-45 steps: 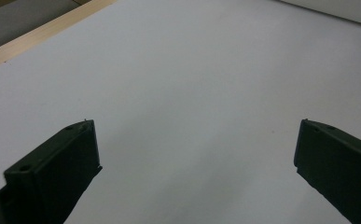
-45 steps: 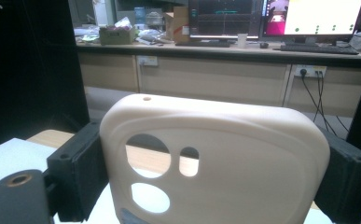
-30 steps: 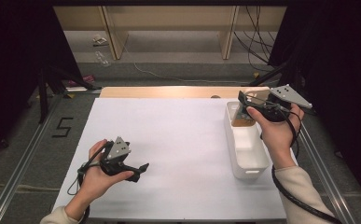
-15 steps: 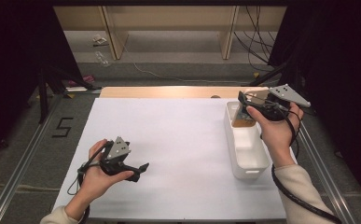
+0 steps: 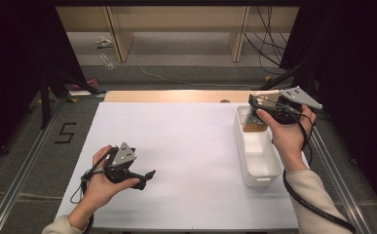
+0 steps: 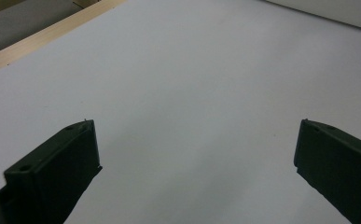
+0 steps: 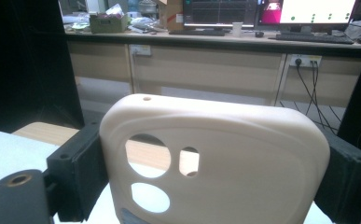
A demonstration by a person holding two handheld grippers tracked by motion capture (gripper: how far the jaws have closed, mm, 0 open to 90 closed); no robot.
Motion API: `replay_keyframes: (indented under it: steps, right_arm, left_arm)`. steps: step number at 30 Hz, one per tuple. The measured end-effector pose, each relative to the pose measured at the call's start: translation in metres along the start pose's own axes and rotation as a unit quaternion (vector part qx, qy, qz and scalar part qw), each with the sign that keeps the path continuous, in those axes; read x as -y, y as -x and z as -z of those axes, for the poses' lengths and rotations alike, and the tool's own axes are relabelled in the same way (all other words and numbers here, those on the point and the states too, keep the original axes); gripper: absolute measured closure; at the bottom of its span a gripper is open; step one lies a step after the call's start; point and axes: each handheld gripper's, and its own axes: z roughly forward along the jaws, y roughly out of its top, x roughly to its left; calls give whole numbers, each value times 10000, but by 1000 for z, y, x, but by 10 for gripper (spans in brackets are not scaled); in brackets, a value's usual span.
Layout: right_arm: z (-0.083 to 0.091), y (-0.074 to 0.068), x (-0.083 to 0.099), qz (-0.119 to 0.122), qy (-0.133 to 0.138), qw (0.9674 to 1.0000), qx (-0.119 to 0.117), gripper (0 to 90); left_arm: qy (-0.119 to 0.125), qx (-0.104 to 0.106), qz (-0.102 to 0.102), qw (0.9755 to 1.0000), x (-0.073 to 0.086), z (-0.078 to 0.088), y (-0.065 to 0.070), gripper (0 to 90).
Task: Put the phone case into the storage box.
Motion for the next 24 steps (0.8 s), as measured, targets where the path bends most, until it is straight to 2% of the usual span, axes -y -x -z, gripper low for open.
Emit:
replay_keyframes:
  steps: [24]
  right_arm:
    - [-10,2,-3,38,-89,9999,52,127]
  left_arm:
    - [-6,7,5,10000,0,0,0,0]
